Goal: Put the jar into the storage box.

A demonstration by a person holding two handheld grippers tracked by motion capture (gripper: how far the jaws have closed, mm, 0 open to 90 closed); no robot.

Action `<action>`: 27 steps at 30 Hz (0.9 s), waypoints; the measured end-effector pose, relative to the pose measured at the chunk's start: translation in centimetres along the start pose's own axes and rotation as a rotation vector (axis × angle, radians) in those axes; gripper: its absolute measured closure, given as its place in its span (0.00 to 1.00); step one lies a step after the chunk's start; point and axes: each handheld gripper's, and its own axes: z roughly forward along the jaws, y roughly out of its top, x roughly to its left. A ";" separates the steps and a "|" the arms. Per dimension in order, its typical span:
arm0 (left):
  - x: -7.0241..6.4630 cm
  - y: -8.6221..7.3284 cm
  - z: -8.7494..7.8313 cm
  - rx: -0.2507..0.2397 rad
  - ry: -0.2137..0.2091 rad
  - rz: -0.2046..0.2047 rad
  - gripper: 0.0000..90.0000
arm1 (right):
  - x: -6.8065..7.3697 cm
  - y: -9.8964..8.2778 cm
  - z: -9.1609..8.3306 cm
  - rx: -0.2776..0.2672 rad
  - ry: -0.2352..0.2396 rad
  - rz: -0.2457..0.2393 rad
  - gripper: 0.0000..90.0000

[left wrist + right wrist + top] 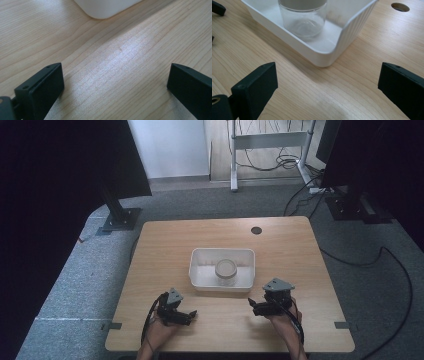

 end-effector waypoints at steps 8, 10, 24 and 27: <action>0.0 0.0 0.0 0.000 0.000 0.000 0.01 | -0.6 -0.9 -0.7 -0.004 -0.006 0.011 0.02; 0.0 0.0 0.0 0.000 0.000 0.000 0.01 | -0.7 -1.1 -0.9 -0.005 -0.010 0.014 0.02; 0.0 0.0 0.0 0.000 0.000 0.000 0.01 | -1.5 -3.1 -1.9 -0.005 -0.041 0.034 0.02; 0.0 0.0 0.0 -0.001 0.000 0.000 0.01 | -1.7 -3.6 -2.0 -0.002 -0.052 0.041 0.02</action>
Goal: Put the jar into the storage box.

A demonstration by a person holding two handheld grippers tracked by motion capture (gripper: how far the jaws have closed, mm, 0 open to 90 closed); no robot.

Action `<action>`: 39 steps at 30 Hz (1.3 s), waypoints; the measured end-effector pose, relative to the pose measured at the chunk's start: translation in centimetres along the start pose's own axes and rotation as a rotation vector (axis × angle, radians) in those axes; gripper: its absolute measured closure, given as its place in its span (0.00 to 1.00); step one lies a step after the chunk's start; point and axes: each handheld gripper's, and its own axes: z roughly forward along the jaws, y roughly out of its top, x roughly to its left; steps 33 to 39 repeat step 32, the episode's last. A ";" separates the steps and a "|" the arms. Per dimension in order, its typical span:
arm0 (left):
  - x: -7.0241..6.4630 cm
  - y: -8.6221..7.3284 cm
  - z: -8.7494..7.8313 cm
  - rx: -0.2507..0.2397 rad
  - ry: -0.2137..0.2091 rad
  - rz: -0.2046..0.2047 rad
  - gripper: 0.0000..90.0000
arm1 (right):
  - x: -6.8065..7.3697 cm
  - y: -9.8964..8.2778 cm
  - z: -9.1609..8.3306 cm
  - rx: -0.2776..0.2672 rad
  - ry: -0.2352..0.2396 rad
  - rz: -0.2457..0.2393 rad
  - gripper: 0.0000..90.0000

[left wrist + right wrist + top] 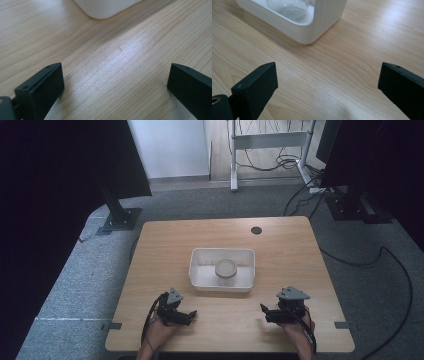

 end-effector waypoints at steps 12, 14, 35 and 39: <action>0.0 0.0 0.0 0.000 0.000 0.000 0.01 | -0.5 -1.9 -0.4 0.012 -0.025 0.024 0.02; 0.0 0.0 0.0 0.000 0.000 0.000 0.01 | -0.5 -2.2 -0.4 0.018 -0.029 0.026 0.02; 0.0 0.0 0.0 0.000 0.000 0.000 0.01 | -0.4 -3.9 -0.4 0.086 -0.052 0.023 0.03; 0.0 0.0 0.0 0.000 0.000 0.000 0.01 | -0.4 -3.9 -0.4 0.086 -0.052 0.023 0.03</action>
